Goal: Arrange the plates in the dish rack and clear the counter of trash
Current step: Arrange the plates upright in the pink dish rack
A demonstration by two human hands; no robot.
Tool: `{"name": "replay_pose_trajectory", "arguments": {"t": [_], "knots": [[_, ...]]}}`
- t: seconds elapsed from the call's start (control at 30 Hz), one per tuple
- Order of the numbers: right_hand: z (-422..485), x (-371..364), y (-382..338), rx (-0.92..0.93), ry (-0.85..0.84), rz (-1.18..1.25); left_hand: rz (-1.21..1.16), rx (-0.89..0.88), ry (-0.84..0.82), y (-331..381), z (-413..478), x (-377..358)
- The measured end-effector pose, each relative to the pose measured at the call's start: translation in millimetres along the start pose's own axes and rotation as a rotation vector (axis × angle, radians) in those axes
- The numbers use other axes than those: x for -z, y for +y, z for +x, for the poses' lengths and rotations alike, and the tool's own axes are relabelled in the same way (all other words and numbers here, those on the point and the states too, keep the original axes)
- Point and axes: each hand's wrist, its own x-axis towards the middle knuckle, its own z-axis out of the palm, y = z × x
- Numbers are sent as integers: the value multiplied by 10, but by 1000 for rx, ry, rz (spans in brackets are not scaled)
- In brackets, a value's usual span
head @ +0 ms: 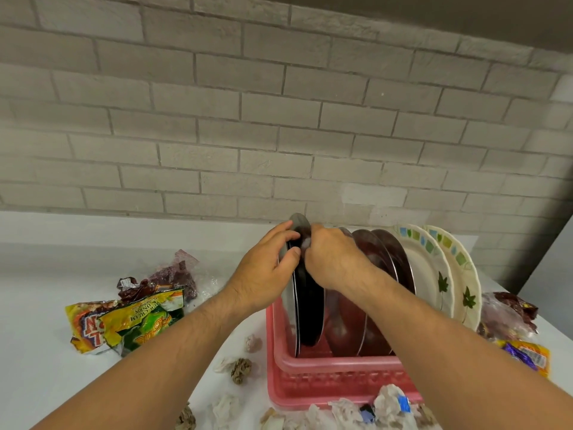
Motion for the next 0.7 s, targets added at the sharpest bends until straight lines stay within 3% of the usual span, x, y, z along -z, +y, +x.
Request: {"name": "replay_pose_trajectory", "arguments": {"t": [0.3, 0.47, 0.7], "knots": [[66, 308, 108, -36, 118, 40, 54, 9, 9, 10, -4, 71], [85, 576, 50, -3, 220, -55, 75, 19, 12, -9, 8, 51], [25, 226, 38, -48, 167, -186, 78, 25, -11, -20, 1, 69]]}}
